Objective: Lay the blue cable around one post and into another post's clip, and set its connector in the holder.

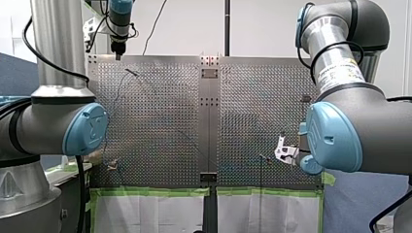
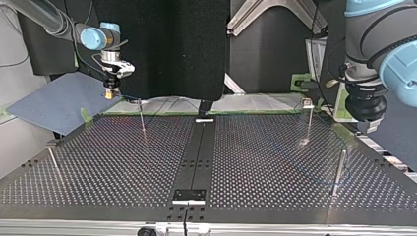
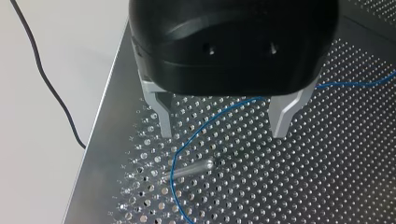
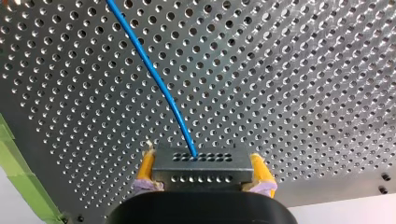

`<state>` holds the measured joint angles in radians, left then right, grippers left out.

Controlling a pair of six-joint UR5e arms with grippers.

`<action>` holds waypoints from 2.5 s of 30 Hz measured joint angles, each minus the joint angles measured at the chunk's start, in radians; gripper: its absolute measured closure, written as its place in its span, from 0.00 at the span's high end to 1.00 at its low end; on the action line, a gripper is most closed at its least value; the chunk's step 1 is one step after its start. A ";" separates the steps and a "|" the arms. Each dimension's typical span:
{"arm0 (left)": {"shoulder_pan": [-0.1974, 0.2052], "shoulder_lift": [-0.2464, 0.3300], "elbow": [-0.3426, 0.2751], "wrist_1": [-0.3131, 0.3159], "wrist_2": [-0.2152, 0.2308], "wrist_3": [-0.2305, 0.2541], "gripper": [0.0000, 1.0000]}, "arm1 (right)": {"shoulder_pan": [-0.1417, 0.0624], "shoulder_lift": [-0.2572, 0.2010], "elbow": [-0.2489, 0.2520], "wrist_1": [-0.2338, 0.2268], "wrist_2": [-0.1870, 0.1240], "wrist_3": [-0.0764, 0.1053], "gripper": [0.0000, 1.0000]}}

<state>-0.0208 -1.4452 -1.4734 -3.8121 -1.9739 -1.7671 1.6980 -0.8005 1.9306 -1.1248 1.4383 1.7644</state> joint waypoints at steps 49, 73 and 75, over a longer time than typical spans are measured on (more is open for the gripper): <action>-0.199 -0.096 -0.211 0.309 0.203 -0.046 1.00 | 0.000 0.000 -0.003 0.023 0.008 -0.016 0.00; -0.410 -0.306 -0.421 0.519 0.335 -0.065 1.00 | 0.000 0.000 -0.003 0.023 0.010 -0.023 0.00; -0.430 -0.326 -0.432 0.539 0.336 -0.058 1.00 | 0.001 0.000 -0.002 0.023 0.010 -0.023 0.00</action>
<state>-0.4506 -1.7709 -1.9054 -3.2734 -1.6378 -1.8251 1.6987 -0.8004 1.9282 -1.1020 1.4481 1.7414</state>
